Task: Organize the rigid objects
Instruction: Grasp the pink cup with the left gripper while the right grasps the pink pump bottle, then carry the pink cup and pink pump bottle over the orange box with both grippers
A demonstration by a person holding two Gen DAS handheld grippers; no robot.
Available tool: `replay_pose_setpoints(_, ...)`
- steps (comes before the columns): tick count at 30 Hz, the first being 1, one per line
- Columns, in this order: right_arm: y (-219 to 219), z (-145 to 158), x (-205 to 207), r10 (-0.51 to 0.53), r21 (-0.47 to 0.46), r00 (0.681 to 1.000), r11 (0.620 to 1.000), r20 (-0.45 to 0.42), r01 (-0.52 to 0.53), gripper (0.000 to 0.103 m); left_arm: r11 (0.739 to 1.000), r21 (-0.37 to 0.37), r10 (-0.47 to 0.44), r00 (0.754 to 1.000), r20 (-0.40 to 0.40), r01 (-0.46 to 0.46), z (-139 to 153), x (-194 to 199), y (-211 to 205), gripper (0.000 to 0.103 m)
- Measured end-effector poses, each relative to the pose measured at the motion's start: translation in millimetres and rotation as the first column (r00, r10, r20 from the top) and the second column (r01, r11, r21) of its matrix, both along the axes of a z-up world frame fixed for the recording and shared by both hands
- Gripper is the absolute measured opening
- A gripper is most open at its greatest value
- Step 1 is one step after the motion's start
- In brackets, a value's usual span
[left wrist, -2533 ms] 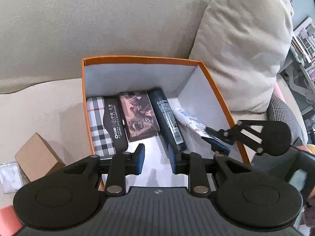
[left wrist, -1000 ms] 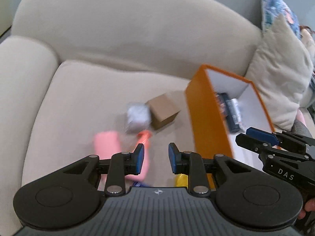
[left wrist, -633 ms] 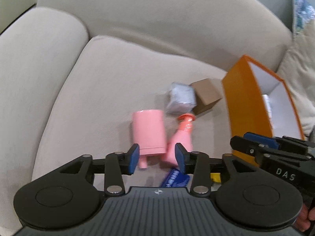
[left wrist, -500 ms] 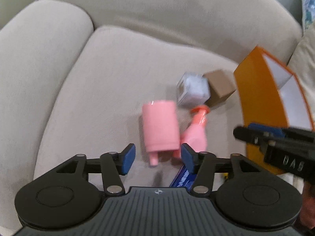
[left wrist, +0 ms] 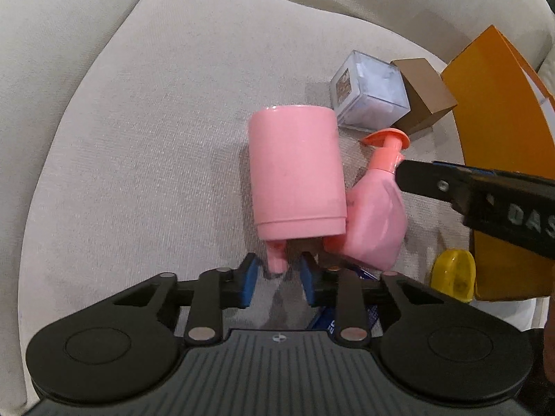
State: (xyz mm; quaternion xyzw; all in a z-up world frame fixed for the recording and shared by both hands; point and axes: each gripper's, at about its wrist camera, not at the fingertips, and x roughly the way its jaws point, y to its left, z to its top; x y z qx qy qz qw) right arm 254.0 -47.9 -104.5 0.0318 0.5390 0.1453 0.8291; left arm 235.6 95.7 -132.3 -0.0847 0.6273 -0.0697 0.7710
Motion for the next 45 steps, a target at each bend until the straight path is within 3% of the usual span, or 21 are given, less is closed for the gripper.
replay_pose_setpoints(2,0,-5,6,-0.014,0.008,1.000,1.000,-0.015,0.014,0.034,1.000,-0.007,-0.003,1.000,0.004,0.003,2,0,2,0.013)
replay_pose_setpoints(7,3,-18,19,-0.040,0.039,0.998,0.998,-0.049,0.042,0.034,0.999,-0.032,0.018,0.999,0.027,-0.018,19,0,17,0.010)
replay_pose_setpoints(15,-4,-28,29,-0.096,0.094,0.989,0.990,-0.115,0.107,0.032,0.999,-0.028,0.020,0.991,0.131,-0.017,62,8,29,0.010)
replay_pose_setpoints(21,0,3,7,-0.027,0.086,0.999,0.996,-0.028,0.029,0.029,1.000,0.002,-0.022,0.984,0.176,0.022,90,11,25,0.009)
replay_pose_setpoints(27,8,22,-15,0.075,-0.020,0.993,0.997,0.087,-0.073,0.027,0.998,0.027,-0.057,0.982,0.183,0.053,83,6,13,0.009)
replay_pose_setpoints(31,8,21,-18,0.124,-0.044,0.988,0.992,0.090,-0.121,0.027,0.997,0.008,-0.071,0.978,0.198,0.071,80,-1,11,0.012)
replay_pose_setpoints(33,8,23,-18,0.129,-0.049,0.989,0.991,0.079,-0.125,0.027,0.995,-0.001,-0.092,0.972,0.214,0.095,81,-5,8,0.024)
replay_pose_setpoints(35,6,24,-20,0.128,-0.046,0.989,0.991,0.069,-0.125,0.027,0.990,0.025,-0.139,0.962,0.235,0.137,81,-8,4,0.048)
replay_pose_setpoints(39,5,23,-23,0.126,-0.039,0.990,0.992,0.063,-0.123,0.027,0.960,0.114,-0.276,0.920,0.276,0.254,82,-14,-3,0.064)
replay_pose_setpoints(40,4,23,-23,0.125,-0.037,0.990,0.992,0.061,-0.123,0.027,0.951,0.126,-0.307,0.910,0.279,0.282,81,-14,-4,0.073)
replay_pose_setpoints(41,5,22,-21,0.125,-0.036,0.990,0.992,0.060,-0.123,0.028,0.940,0.135,-0.341,0.897,0.283,0.314,80,-15,-5,0.078)
replay_pose_setpoints(45,5,23,-21,0.136,-0.038,0.989,0.990,0.066,-0.133,0.028,0.904,0.145,-0.427,0.857,0.288,0.401,73,-12,-9,0.082)
